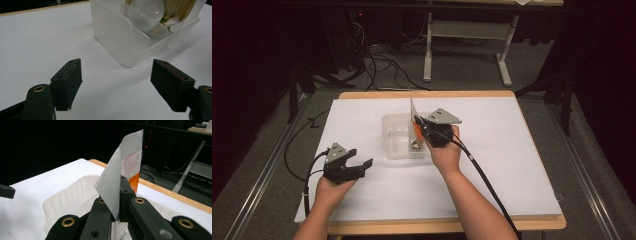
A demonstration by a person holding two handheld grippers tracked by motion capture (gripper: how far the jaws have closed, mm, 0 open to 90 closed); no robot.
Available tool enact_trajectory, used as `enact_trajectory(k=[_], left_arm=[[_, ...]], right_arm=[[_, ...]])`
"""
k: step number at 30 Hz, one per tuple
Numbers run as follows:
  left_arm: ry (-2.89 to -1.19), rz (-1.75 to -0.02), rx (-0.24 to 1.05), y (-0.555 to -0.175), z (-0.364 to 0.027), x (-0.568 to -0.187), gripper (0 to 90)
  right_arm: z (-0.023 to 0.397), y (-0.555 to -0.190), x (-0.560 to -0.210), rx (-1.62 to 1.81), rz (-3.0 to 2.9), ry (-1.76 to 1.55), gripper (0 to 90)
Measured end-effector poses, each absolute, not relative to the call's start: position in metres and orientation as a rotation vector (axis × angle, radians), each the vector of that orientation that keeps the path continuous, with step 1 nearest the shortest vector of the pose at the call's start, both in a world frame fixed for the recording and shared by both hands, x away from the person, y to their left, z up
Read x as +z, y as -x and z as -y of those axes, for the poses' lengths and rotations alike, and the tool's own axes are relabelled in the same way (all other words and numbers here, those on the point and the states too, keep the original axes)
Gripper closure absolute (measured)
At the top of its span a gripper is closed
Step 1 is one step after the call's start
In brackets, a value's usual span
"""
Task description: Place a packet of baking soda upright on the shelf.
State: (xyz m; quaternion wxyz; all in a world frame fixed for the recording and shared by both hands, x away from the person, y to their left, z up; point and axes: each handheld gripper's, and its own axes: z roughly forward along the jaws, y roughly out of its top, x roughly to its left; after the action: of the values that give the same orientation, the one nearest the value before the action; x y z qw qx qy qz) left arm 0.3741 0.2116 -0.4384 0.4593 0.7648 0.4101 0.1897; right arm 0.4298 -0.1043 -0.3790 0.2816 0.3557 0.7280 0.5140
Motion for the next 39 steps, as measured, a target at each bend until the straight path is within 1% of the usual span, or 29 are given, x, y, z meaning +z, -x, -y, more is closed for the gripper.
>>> enact_trajectory(k=[5, 6, 7, 18, 34, 35, 38, 39], left_arm=[[-1.887, -1.009, 0.466, -0.374, -0.211, -0.439, 25.5], [-1.861, -1.029, 0.44, -0.373, -0.209, -0.439, 25.5], [-1.886, -1.01, 0.464, -0.374, -0.211, -0.439, 25.5], [-1.89, -1.008, 0.468, -0.374, -0.211, -0.439, 25.6], [-1.886, -1.005, 0.472, -0.375, -0.212, -0.438, 25.6], [-1.885, -1.005, 0.473, -0.375, -0.212, -0.438, 25.6], [-1.887, -1.004, 0.472, -0.374, -0.212, -0.438, 25.7], [-1.886, -1.004, 0.471, -0.374, -0.212, -0.438, 25.7]], right_arm=[[0.107, -0.429, -0.384, 1.381, -1.949, -0.963, 90.0], [0.107, -0.429, -0.386, 1.388, -1.947, -0.973, 90.0], [0.108, -0.429, -0.387, 1.393, -1.942, -0.976, 90.0], [0.107, -0.429, -0.402, 1.377, -1.971, -1.002, 90.0], [0.107, -0.427, -0.389, 1.359, -1.982, -1.006, 89.2], [0.107, -0.427, -0.388, 1.355, -1.98, -1.008, 88.9], [0.106, -0.428, -0.388, 1.368, -1.971, -1.011, 83.8], [0.106, -0.428, -0.388, 1.368, -1.971, -1.011, 83.8]])
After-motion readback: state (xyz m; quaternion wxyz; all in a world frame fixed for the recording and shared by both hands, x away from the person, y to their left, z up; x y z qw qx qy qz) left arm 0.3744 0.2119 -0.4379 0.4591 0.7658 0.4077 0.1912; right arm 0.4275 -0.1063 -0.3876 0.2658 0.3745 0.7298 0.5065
